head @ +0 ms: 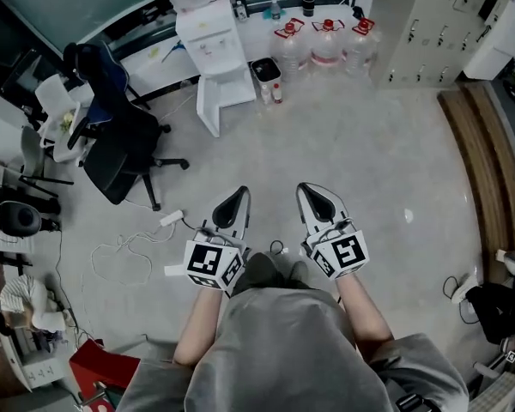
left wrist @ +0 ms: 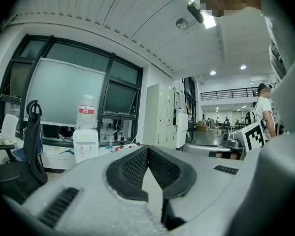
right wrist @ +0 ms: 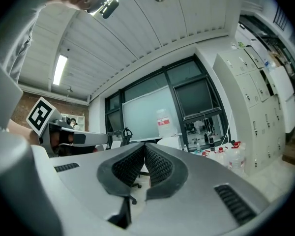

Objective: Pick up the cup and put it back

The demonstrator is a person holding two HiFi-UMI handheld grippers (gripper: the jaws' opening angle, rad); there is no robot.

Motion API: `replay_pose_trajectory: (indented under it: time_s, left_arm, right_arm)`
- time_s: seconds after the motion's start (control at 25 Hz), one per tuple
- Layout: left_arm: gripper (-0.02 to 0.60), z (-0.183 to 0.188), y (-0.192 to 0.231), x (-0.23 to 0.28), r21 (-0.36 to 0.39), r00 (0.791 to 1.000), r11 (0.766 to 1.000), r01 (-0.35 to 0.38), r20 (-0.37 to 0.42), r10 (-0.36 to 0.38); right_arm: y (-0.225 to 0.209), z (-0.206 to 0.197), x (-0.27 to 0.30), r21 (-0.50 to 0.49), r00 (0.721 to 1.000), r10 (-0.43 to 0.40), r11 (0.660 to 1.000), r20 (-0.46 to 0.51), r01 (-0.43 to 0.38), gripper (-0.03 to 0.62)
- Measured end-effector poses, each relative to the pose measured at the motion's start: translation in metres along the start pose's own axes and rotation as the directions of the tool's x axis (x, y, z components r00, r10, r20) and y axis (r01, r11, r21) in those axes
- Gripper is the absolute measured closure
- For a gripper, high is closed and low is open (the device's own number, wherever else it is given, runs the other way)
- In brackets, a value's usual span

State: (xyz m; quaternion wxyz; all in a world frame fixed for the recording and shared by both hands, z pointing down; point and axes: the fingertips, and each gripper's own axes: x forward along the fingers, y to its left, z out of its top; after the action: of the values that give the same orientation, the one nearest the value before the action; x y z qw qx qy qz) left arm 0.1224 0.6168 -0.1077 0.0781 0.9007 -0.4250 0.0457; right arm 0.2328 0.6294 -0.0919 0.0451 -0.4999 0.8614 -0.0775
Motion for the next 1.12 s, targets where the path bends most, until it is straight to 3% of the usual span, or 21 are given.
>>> replay_pose_trajectory:
  time_s: [0.4, 0.88, 1.12]
  left_arm:
    - [0.572, -0.016, 0.088, 0.039, -0.002, 1.000, 1.000, -0.004, -0.004, 0.004]
    - [0.572, -0.009, 0.275, 0.081, -0.037, 1.000, 0.999, 0.005, -0.003, -0.005]
    - [0.572, -0.016, 0.338, 0.098, -0.052, 1.000, 0.999, 0.009, -0.022, -0.010]
  right_arm:
    - [0.005, -0.031, 0.093, 0.019, 1.000, 0.003, 1.000, -0.028, -0.002, 0.582]
    - [0.014, -0.061, 0.273, 0.014, 0.994, -0.068, 0.997, -0.088, 0.070, 0.582]
    - [0.013, -0.075, 0.328, 0.009, 0.989, -0.098, 0.995, -0.111, 0.099, 0.583]
